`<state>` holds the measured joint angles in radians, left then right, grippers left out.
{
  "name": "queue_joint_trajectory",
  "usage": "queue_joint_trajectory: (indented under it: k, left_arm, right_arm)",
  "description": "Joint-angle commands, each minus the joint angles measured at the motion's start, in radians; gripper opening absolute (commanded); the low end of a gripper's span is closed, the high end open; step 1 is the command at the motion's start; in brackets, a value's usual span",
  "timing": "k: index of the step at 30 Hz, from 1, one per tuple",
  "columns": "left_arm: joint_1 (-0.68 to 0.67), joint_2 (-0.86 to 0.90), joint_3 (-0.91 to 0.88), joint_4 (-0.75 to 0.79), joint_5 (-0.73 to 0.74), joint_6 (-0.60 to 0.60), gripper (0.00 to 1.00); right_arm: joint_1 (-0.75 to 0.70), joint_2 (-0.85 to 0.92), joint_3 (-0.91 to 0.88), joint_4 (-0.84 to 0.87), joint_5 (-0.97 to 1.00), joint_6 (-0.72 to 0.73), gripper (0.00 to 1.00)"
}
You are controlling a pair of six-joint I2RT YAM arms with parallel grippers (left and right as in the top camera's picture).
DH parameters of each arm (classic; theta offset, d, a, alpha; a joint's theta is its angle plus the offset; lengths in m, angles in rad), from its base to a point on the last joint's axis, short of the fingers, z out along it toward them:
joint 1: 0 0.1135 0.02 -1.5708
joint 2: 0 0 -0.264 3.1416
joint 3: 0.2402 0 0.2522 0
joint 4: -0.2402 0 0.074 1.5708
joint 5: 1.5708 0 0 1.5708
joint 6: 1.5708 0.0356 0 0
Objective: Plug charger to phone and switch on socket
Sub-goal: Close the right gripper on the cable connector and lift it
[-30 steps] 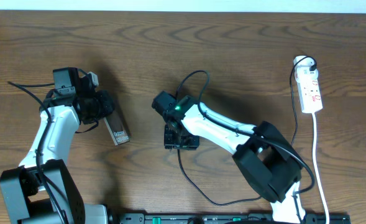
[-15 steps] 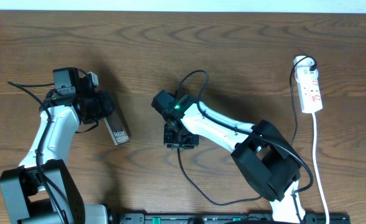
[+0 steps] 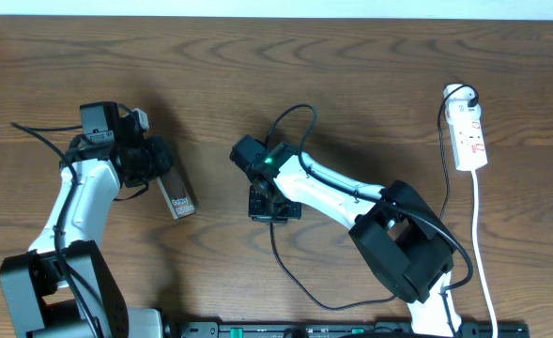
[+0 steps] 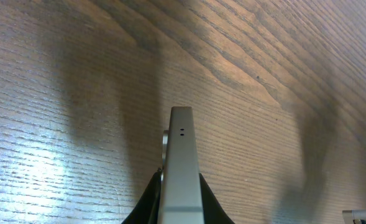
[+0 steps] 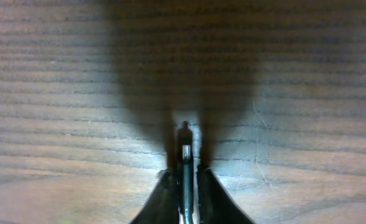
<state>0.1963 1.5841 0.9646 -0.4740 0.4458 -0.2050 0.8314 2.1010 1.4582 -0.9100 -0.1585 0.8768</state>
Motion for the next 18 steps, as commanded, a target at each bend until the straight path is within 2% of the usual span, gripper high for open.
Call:
queue_joint_trajectory:
  k: [1,18]
  left_arm:
    - [0.006,0.004,0.004,0.000,0.017,0.009,0.08]
    - [0.006,0.004,0.004,0.000,0.017,0.009,0.07]
  right_arm:
    - [-0.005,0.040,0.000,-0.003,0.025,-0.001,0.01]
    - [0.046,0.055,-0.002,-0.089,0.023,0.009,0.01]
